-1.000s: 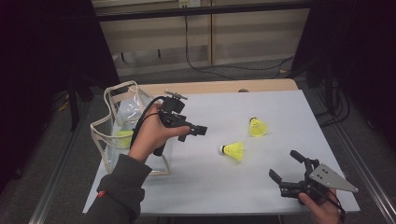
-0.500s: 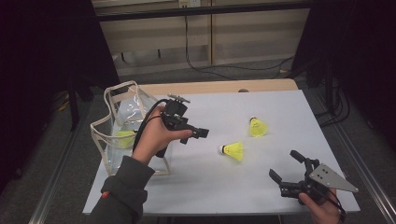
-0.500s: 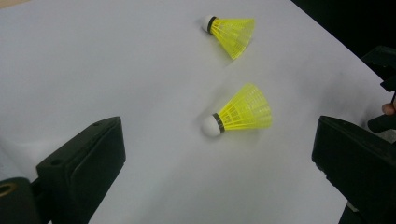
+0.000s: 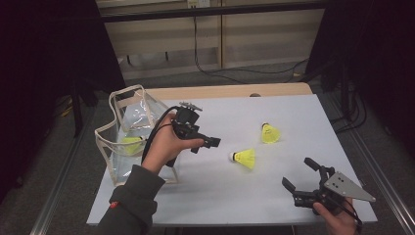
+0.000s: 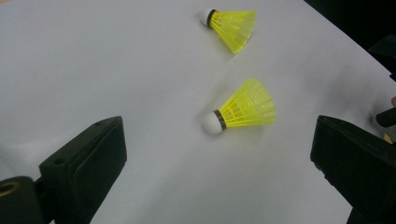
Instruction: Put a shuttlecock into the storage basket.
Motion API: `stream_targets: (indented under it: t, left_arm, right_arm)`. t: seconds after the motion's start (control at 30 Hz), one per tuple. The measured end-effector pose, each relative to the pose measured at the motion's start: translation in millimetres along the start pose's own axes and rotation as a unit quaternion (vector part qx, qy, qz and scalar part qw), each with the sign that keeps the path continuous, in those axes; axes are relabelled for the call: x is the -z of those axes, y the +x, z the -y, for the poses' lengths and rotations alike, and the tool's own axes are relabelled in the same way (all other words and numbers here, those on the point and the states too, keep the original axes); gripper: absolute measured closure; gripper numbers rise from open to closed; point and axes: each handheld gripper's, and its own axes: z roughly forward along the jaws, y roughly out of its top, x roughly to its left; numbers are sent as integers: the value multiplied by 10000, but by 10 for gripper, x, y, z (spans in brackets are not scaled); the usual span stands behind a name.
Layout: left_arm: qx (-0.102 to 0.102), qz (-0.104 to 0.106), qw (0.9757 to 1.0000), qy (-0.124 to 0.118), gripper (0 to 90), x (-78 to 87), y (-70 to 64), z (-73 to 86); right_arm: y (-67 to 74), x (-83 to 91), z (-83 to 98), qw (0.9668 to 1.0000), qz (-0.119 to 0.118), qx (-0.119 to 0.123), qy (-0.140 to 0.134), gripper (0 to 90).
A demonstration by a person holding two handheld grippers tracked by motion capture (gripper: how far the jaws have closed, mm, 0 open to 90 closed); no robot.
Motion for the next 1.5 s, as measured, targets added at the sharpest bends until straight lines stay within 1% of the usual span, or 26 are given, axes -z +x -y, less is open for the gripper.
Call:
stream_targets:
  t: [0.3, 0.47, 0.5, 0.57, 0.77, 0.87, 1.07, 1.1, 1.13, 1.17, 1.3, 1.37, 1.5]
  left_arm:
    - [-110, 22, 9999, 14, 37, -37, -12, 13]
    - [-141, 8, 9999, 8, 37, -47, -12, 13]
    - [-113, 8, 9999, 0, 37, -54, -17, 15]
    - [-146, -2, 9999, 21, 37, -61, -18, 17]
    - [-207, 33, 9998, 71, 37, -92, -26, 23]
    - [-231, 56, 9997, 51, 37, -111, -26, 26]
    - [-216, 89, 9997, 45, 37, -168, -44, 37]
    - [-273, 88, 9996, 78, 37, -172, -42, 37]
    - [-246, 102, 9996, 42, 37, -186, -55, 39]
    - [-290, 105, 9995, 79, 37, -187, -53, 38]
    - [-278, 119, 9995, 79, 37, -218, -74, 45]
    - [-311, 131, 9994, 93, 37, -228, -75, 45]
    - [-316, 102, 9994, 92, 37, -241, -73, 47]
  right_arm:
    - [2, -3, -2, 10000, 1, 8, 2, 20]
    - [2, -5, -3, 10000, -3, 14, -4, 20]
    - [1, -3, -4, 10000, 2, 12, -2, 20]
    - [-3, -4, -2, 10000, -3, 10, -11, 19]
    - [0, -5, -3, 10000, -7, 13, -1, 20]
    - [-5, -5, -1, 10000, -18, 19, -15, 19]
    - [-8, -9, -8, 10000, -9, 24, -1, 20]
    - [-8, -10, -10, 10000, -12, -3, -9, 19]
    - [-13, -9, -12, 10000, -12, -6, -9, 19]
    - [-19, -9, -12, 10000, 2, -16, -20, 19]
    - [-20, -14, -10, 10000, -1, -7, -15, 19]
    - [-15, -20, -12, 10000, -16, 0, -21, 19]
    - [-21, -19, -13, 10000, -11, 4, -15, 19]
